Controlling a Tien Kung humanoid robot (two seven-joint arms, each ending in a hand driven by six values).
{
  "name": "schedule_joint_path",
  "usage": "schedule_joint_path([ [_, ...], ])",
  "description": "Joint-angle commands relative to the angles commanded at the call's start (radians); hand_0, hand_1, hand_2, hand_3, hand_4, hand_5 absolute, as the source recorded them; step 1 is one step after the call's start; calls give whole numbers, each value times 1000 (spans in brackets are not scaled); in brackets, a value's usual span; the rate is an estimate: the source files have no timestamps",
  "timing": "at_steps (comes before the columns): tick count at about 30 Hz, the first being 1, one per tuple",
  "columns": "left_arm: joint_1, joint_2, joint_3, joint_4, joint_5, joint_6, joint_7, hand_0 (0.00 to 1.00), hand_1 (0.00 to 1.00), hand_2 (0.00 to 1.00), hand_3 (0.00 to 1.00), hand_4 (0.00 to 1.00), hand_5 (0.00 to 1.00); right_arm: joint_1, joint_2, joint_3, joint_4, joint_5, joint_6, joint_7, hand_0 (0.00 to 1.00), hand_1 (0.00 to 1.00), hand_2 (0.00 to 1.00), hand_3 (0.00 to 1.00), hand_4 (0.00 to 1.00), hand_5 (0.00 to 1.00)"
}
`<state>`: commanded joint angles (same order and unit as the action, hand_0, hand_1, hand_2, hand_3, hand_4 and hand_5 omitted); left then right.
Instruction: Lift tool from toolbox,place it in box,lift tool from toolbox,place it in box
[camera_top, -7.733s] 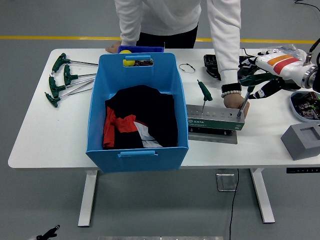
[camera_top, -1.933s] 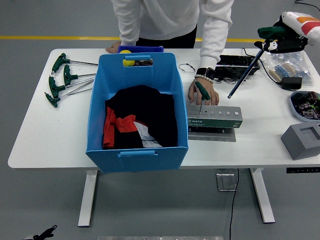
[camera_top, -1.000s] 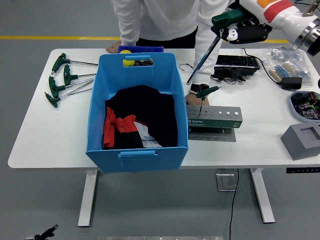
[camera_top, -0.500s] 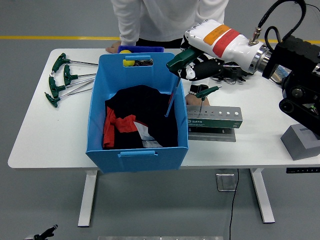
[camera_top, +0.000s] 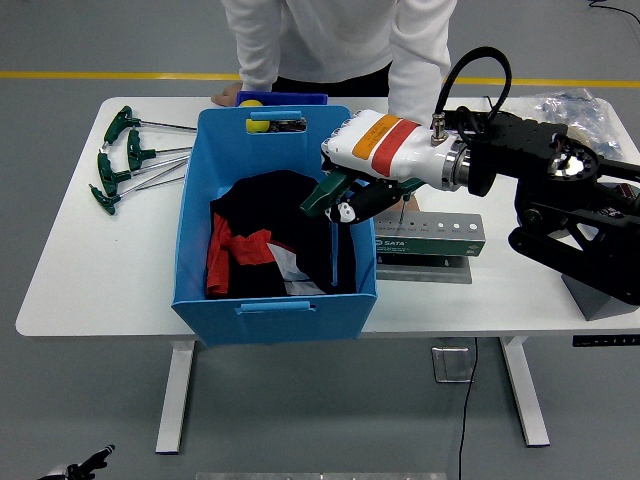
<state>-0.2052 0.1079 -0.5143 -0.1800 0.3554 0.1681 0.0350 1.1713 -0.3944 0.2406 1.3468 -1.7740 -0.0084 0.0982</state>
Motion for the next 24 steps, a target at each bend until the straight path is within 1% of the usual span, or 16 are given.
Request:
schedule_joint_path([
  [5, 1, 2, -2, 0, 4, 2, -1, 892, 911, 884, 653, 765, 573, 19, 33, -47, -42, 17, 3, -6, 114, 12, 87, 77, 699, 542],
  [6, 1, 3, -1, 0, 4, 1, -1, 892, 911, 884, 653, 765, 573, 23, 43, -56, -57, 24, 3, -6, 127, 47, 133, 230, 778, 509],
  [10, 1, 6, -7, 0, 15, 1, 0, 892, 911, 884, 653, 765, 573, 31, 77, -77, -113, 47, 0, -7, 127, 47, 133, 230, 778, 509],
  [11, 1, 6, -10, 0, 19, 1, 0, 890, 911, 883, 652, 764, 572, 33, 84, -80, -126, 50, -1, -7, 136, 99, 200, 347, 768, 551],
  [16, 1, 7, -27, 0, 37, 5, 2, 890, 911, 883, 652, 764, 572, 33, 112, -82, -163, 60, 2, -4, 136, 99, 200, 347, 768, 551],
  [17, 0, 7, -29, 0, 40, 6, 2, 890, 910, 879, 650, 763, 573, 35, 118, -83, -170, 61, 5, -3, 254, 268, 397, 486, 804, 567],
  [23, -3, 9, -28, 0, 44, 8, 2, 890, 910, 879, 650, 763, 573, 47, 142, -81, -194, 61, -2, 1, 254, 268, 397, 486, 804, 567],
  [24, -4, 10, -31, 0, 47, 8, 3, 888, 907, 878, 649, 763, 572, 52, 148, -79, -201, 63, -3, 2, 357, 441, 520, 531, 803, 570],
])
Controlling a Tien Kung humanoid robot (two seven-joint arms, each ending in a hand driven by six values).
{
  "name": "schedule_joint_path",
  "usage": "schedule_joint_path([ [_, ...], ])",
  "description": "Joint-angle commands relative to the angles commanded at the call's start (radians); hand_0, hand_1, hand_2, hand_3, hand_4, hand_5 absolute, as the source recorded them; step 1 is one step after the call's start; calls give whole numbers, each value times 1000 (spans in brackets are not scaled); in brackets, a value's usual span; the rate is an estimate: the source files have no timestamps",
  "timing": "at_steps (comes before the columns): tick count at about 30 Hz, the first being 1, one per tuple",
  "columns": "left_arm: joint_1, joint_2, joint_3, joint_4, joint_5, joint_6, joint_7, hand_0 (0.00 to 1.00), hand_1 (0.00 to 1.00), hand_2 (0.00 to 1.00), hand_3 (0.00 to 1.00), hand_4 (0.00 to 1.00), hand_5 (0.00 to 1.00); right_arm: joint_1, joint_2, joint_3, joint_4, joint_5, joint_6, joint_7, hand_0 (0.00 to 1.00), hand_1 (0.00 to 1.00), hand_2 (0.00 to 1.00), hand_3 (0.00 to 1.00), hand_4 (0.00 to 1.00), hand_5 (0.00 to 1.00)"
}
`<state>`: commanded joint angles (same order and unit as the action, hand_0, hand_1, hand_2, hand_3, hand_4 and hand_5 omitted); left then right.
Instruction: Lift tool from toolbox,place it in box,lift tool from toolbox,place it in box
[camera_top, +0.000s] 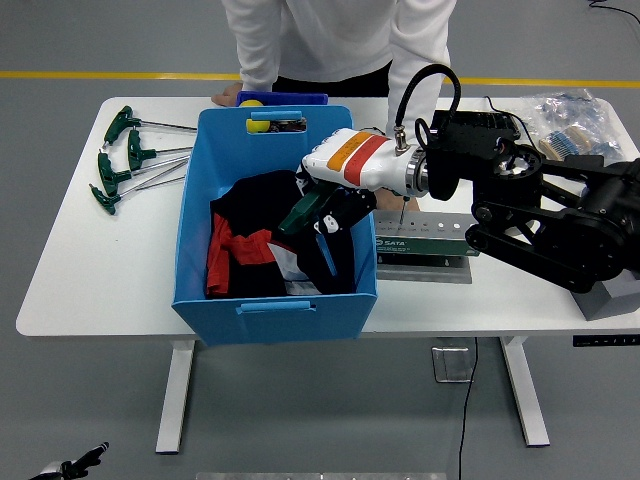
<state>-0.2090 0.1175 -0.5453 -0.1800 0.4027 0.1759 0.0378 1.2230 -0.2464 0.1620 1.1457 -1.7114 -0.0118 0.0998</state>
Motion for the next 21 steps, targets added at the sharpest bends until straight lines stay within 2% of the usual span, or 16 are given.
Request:
schedule_joint_path([
  [5, -2, 1, -9, 0, 14, 1, 3, 888, 907, 878, 649, 763, 572, 18, 25, 6, -23, 4, -6, 3, 357, 441, 520, 531, 803, 570],
  [6, -2, 1, -12, 0, 18, 1, 4, 887, 905, 878, 649, 763, 572, 21, 32, 8, -28, 2, -7, 5, 404, 518, 561, 539, 806, 585],
  [10, -4, 2, -17, 0, 25, 2, 5, 887, 905, 878, 649, 763, 572, 24, 41, 18, -37, -1, -14, 7, 404, 518, 561, 539, 806, 585],
  [11, -4, 2, -16, 0, 23, 3, 4, 887, 905, 878, 649, 763, 572, 23, 40, 21, -37, 0, -16, 8, 404, 518, 561, 539, 806, 585],
  [12, -5, 3, -16, 0, 22, 3, 4, 891, 904, 877, 644, 762, 573, 21, 37, 25, -37, 0, -16, 8, 503, 566, 613, 546, 828, 595],
  [18, -4, 3, -22, 0, 26, 5, 3, 893, 902, 876, 644, 761, 571, 9, 6, 54, -35, -1, -19, 7, 522, 578, 634, 556, 842, 574],
  [21, -2, 2, -29, 0, 33, 6, 5, 893, 902, 876, 644, 761, 571, 1, -23, 73, -36, -26, -16, 6, 522, 578, 634, 556, 842, 574],
])
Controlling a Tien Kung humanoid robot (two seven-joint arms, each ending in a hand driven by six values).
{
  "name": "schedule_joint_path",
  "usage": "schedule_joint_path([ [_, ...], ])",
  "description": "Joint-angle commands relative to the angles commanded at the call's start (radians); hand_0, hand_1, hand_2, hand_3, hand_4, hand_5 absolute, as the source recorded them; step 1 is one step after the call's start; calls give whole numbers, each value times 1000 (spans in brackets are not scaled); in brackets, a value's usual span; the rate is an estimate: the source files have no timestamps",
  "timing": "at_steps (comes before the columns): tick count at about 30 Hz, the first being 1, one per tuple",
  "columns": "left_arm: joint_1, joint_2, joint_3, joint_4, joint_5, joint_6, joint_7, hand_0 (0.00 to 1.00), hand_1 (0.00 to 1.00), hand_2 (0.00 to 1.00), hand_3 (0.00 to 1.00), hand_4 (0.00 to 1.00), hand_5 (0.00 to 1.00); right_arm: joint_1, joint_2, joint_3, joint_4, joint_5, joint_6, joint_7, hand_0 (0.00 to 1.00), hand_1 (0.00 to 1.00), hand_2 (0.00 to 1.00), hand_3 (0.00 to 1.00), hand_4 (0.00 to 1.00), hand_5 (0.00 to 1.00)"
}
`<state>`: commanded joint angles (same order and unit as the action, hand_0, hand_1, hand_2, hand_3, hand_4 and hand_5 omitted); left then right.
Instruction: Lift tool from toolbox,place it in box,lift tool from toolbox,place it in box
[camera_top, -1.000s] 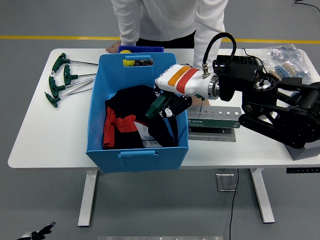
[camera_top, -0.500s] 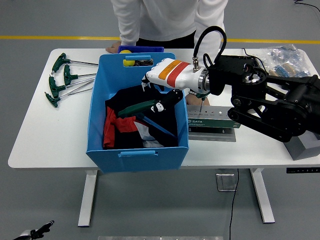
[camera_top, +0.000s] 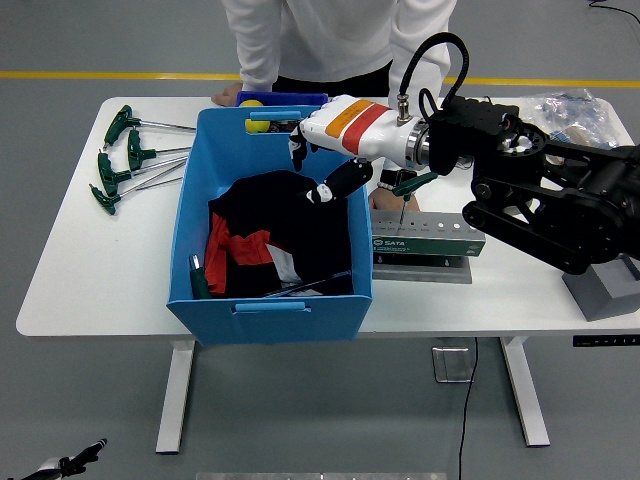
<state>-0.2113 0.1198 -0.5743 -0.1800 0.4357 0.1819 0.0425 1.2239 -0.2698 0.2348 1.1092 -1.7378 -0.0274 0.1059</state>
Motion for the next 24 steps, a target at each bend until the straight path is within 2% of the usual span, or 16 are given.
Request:
schedule_joint_path([
  [2, 2, -1, -6, 0, 6, 0, 2, 893, 902, 876, 644, 761, 571, -10, -21, 16, -2, -23, 11, -6, 522, 578, 634, 556, 842, 574],
  [3, 3, -2, -9, 0, 8, 0, 3, 894, 903, 876, 643, 759, 570, -17, -32, 26, -2, -31, 16, -9, 563, 605, 665, 576, 864, 565],
  [7, 7, -4, -23, 0, 23, 0, 7, 894, 903, 876, 643, 759, 570, -53, -79, 73, 8, -67, 40, -37, 563, 605, 665, 576, 864, 565],
  [8, 9, -4, -28, 0, 29, 0, 9, 894, 903, 876, 643, 759, 570, -66, -94, 88, 17, -78, 45, -46, 563, 605, 665, 576, 864, 565],
  [9, 10, -5, -33, 0, 35, 0, 10, 894, 901, 876, 640, 759, 570, -82, -113, 104, 32, -85, 46, -55, 603, 633, 688, 603, 884, 567],
  [14, 19, -8, -51, 0, 46, 2, 14, 894, 901, 876, 640, 759, 570, -148, -192, 160, 99, -110, 51, -67, 603, 633, 688, 603, 884, 567],
  [15, 20, -9, -52, 0, 48, 1, 14, 894, 901, 875, 641, 759, 570, -156, -204, 164, 111, -120, 55, -62, 624, 645, 701, 632, 919, 575],
  [20, 24, -12, -60, 0, 60, 1, 20, 894, 901, 875, 641, 759, 570, -192, -254, 182, 178, -162, 55, -42, 624, 645, 701, 632, 919, 575],
  [21, 25, -12, -57, 0, 59, 0, 20, 897, 900, 874, 640, 757, 570, -203, -263, 193, 192, -172, 52, -43, 645, 661, 738, 857, 957, 573],
  [24, 27, -13, -56, 0, 62, -1, 21, 897, 900, 874, 640, 757, 570, -244, -286, 234, 222, -165, 33, -68, 645, 661, 738, 857, 957, 573],
])
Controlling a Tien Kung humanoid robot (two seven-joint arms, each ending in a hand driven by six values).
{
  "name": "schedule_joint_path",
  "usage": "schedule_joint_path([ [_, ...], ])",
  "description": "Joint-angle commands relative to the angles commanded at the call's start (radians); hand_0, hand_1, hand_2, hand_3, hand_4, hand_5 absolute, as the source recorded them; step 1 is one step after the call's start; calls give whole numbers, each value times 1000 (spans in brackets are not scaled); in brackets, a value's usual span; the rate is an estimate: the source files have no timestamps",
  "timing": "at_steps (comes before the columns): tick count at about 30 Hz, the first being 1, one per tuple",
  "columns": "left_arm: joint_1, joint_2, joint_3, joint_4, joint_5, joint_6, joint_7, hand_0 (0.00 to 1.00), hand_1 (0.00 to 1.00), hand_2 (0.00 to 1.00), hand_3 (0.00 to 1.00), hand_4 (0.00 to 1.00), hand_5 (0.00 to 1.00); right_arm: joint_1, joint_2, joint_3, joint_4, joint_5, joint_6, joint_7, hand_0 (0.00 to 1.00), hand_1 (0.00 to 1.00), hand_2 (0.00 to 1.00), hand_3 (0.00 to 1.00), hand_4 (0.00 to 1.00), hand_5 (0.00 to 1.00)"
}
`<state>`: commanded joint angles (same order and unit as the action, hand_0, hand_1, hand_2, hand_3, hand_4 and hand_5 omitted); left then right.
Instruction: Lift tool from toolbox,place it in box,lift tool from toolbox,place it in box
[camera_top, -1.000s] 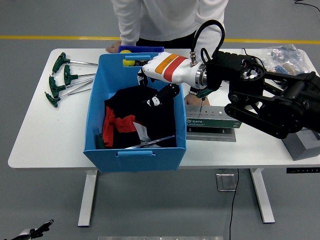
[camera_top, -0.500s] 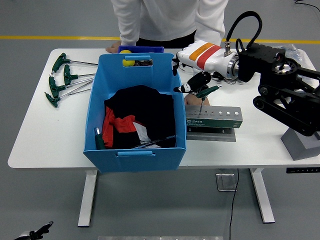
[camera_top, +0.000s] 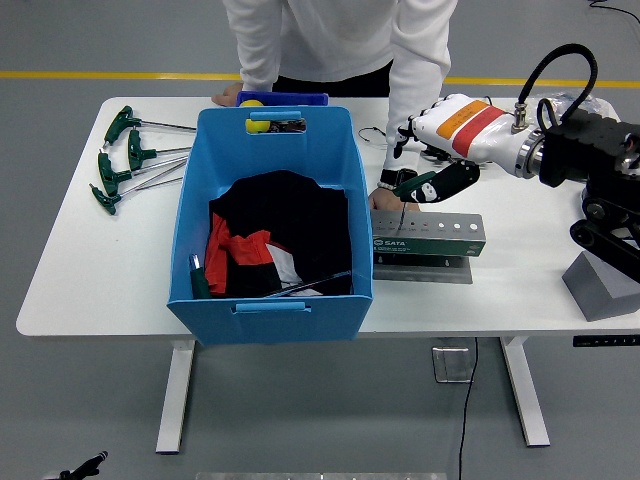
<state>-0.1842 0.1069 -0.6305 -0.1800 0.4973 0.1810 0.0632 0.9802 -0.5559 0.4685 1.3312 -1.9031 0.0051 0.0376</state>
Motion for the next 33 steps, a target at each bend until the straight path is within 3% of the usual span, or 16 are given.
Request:
schedule_joint_path([
  [7, 0, -2, 11, 0, -18, 0, -5, 897, 899, 874, 641, 757, 570, -61, -43, 43, 17, 27, -54, -20, 634, 661, 745, 886, 961, 584],
  [9, -1, -3, 10, 0, -18, -1, -4, 896, 898, 874, 642, 757, 570, -57, -43, 29, 11, 27, -57, -9, 686, 690, 767, 890, 983, 580],
  [13, -4, -5, 15, 0, -22, -1, -4, 896, 898, 874, 642, 757, 570, -36, -18, -16, -18, 30, -60, 26, 686, 690, 767, 890, 983, 580],
  [19, -7, -5, 24, 0, -34, -2, -7, 896, 898, 873, 642, 757, 570, 19, 41, -78, -103, 33, -55, 52, 730, 704, 773, 863, 998, 583],
  [21, -10, -5, 31, 0, -40, -2, -8, 896, 896, 872, 642, 757, 569, 44, 71, -96, -149, 36, -55, 60, 750, 717, 780, 820, 998, 587],
  [26, -18, -2, 49, 0, -55, -3, -12, 896, 896, 872, 642, 757, 569, 103, 143, -137, -278, 36, -53, 83, 750, 717, 780, 820, 998, 587],
  [27, -20, -2, 48, 0, -53, -3, -12, 895, 896, 871, 642, 757, 568, 116, 156, -148, -304, 37, -52, 88, 766, 709, 754, 647, 998, 579],
  [32, -29, 0, 59, 0, -63, -3, -15, 895, 896, 871, 642, 757, 568, 163, 212, -197, -406, 15, -25, 102, 766, 709, 754, 647, 998, 579],
  [33, -31, 1, 62, 0, -65, -2, -16, 896, 897, 871, 642, 757, 569, 172, 226, -209, -427, 13, -19, 104, 774, 695, 723, 571, 998, 551],
])
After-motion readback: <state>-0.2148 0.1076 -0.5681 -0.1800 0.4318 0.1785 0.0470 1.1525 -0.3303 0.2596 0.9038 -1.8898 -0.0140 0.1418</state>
